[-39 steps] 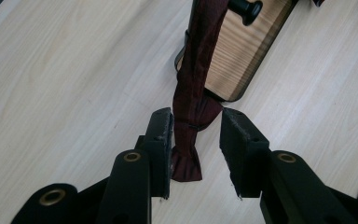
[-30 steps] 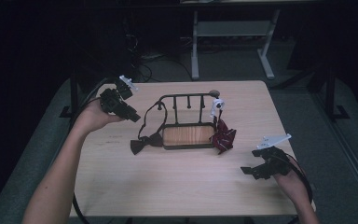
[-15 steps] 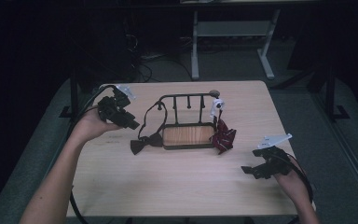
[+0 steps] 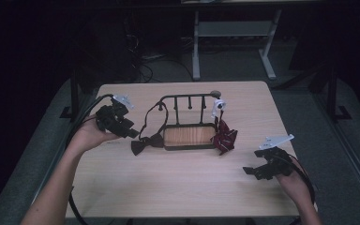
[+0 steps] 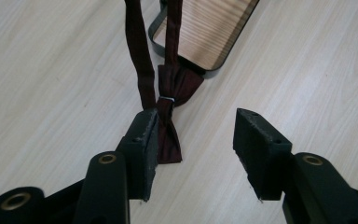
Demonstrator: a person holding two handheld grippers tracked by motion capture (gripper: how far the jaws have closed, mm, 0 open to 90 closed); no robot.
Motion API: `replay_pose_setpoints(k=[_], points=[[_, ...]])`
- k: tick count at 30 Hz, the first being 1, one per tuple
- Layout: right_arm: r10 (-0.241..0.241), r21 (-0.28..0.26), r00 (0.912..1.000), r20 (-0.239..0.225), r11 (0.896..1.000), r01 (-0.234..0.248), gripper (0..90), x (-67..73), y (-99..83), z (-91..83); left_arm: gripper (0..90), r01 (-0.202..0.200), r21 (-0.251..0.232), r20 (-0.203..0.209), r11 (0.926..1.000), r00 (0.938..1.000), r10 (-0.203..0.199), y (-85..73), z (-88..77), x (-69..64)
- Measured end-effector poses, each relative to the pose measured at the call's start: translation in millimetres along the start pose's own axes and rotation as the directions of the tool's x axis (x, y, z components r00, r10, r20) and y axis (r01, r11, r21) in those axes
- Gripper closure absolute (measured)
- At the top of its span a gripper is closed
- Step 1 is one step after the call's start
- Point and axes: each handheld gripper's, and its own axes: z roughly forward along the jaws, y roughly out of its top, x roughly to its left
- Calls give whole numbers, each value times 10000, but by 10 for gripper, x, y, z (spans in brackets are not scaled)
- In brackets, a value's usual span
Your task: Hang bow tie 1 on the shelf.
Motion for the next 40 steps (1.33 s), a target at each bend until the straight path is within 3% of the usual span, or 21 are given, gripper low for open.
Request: replay_pose_setpoints(k=[16, 28, 40], points=[[42, 4, 10000, 31, 10000, -42, 157, 2, -4, -2, 462, 53, -48, -55, 10000, 10000, -53, -296, 78, -99], [38, 50, 10000, 47, 10000, -38, 157, 8, -6, 1, 441, -115, -57, -95, 9999, 9999, 115, -422, 142, -194], [56, 10, 10000, 22, 10000, -56, 157, 7, -7, 4, 437, -177, 85, 209, 9998, 9996, 175, -575, 292, -266]])
